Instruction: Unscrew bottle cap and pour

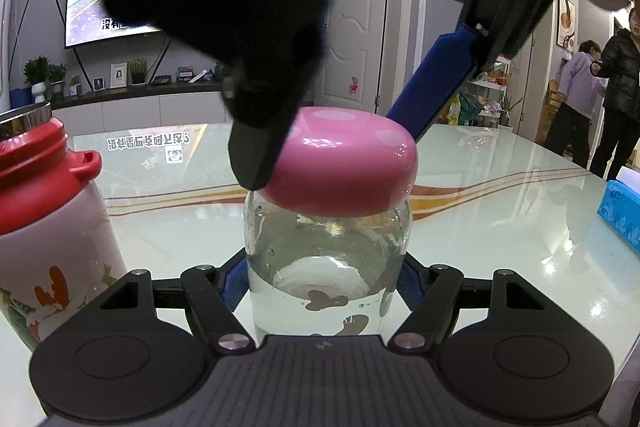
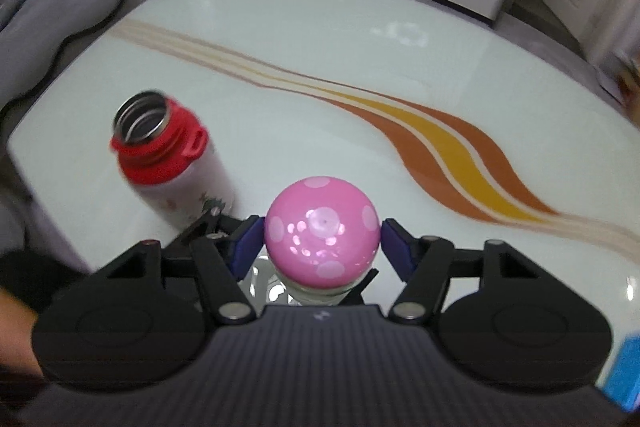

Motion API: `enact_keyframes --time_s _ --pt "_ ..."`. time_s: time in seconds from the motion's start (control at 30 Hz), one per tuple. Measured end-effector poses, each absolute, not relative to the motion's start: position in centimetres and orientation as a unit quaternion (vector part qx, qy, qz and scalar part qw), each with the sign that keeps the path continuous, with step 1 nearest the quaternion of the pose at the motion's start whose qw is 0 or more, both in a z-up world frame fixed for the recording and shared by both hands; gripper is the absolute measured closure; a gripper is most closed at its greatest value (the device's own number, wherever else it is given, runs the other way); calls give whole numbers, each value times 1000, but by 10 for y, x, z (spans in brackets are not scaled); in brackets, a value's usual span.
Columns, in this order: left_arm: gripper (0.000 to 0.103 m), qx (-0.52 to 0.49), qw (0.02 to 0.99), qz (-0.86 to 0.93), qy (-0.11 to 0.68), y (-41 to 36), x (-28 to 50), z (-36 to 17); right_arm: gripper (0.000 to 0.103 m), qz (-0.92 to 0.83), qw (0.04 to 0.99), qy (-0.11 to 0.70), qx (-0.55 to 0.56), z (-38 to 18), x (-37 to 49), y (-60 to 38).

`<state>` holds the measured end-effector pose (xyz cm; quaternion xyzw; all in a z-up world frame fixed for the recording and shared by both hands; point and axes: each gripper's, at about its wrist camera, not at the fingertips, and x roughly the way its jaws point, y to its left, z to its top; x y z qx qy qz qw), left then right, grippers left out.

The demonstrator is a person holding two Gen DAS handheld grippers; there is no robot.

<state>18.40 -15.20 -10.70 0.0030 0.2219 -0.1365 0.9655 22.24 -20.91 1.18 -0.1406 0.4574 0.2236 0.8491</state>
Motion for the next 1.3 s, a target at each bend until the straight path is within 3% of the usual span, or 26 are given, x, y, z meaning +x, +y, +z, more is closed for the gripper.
enact_keyframes --time_s 0.3,0.37,0.43,0.53,0.7,1.0,1.3 --pt "29 4 966 -137 221 -153 182 -108 38 322 819 437 -187 7 224 -222" --pt "29 4 966 -137 221 -152 182 -108 34 320 819 439 -188 7 224 -220" --pt "28 4 965 -137 222 -152 182 -108 19 314 822 440 -176 8 222 -219" --pt "29 6 965 -136 223 -156 185 -108 18 301 832 441 -149 12 218 -216" --pt "28 5 965 -135 225 -159 188 -107 19 184 861 467 -87 14 216 -206" --pt "28 3 965 -134 226 -156 180 -104 38 103 868 481 -69 10 221 -194" --pt "29 3 965 -133 228 -169 182 -103 39 161 858 477 -105 6 224 -207"
